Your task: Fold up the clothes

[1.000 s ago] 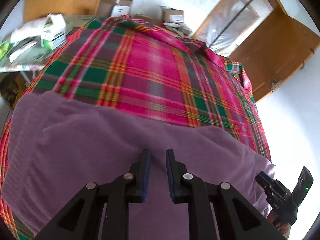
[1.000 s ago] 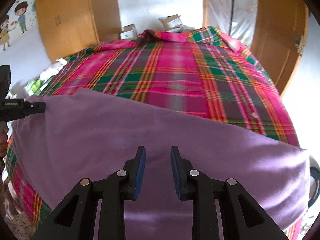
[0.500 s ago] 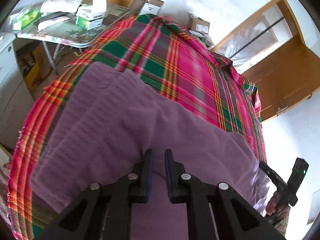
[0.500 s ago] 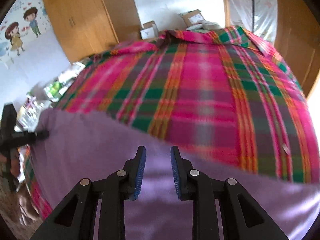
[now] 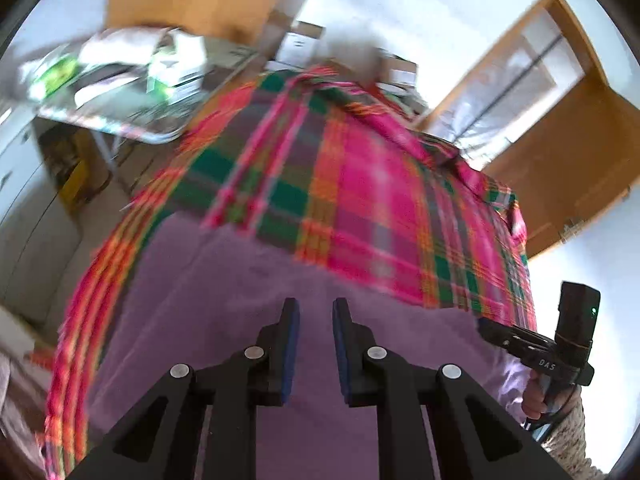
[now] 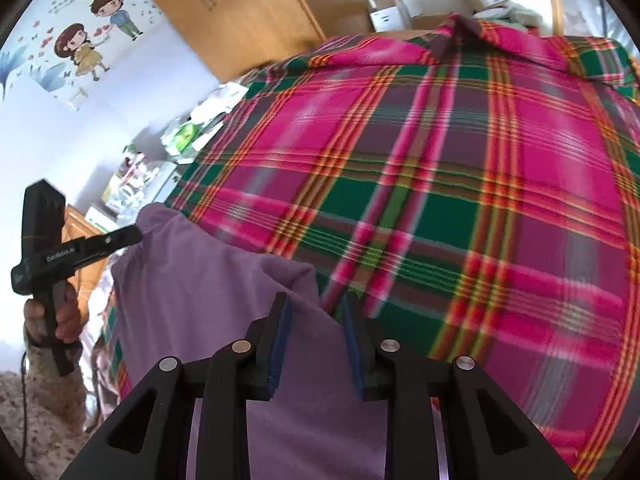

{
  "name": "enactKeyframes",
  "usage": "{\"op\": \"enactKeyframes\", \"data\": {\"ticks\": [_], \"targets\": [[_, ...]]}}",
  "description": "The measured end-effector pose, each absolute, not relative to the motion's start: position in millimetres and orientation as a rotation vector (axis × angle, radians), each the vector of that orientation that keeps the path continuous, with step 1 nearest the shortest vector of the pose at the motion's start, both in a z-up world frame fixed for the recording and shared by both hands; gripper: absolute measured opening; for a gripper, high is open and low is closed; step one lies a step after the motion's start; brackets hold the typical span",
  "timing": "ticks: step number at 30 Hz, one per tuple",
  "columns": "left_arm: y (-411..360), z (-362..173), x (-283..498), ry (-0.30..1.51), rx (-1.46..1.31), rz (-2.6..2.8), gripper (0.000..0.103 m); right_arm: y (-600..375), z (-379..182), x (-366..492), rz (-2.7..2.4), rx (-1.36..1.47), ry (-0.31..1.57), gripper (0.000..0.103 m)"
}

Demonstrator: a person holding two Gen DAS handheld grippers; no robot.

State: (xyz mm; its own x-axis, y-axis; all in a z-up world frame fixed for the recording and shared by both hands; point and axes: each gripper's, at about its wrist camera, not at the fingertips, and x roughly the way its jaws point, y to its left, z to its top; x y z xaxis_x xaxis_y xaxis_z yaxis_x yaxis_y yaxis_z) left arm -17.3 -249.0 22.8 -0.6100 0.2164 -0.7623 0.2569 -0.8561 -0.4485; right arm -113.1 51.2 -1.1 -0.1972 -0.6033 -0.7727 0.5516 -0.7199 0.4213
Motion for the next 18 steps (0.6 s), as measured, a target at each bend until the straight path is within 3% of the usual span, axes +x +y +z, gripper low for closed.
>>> {"op": "enactKeyframes", "data": {"ticks": [12, 15, 18], "targets": [[-198.3, -5.9, -78.2, 0.787, 1.597, -2.714, 0.017, 34.2, -7.5, -111.9, -1.837, 1.318, -0.074, 0.028], [-196.0, -9.9, -80.3, 0.779, 1.616, -2.711, 0.017, 35.0, -3.2, -105.0, -1.83, 1.299, -0.074, 0.015], [-196.1, -11.5, -81.5, 0.792, 1.615, -2.71, 0.017, 34.8, -0.6, -97.6, -1.819, 1.287, -0.068, 0.01]]}}
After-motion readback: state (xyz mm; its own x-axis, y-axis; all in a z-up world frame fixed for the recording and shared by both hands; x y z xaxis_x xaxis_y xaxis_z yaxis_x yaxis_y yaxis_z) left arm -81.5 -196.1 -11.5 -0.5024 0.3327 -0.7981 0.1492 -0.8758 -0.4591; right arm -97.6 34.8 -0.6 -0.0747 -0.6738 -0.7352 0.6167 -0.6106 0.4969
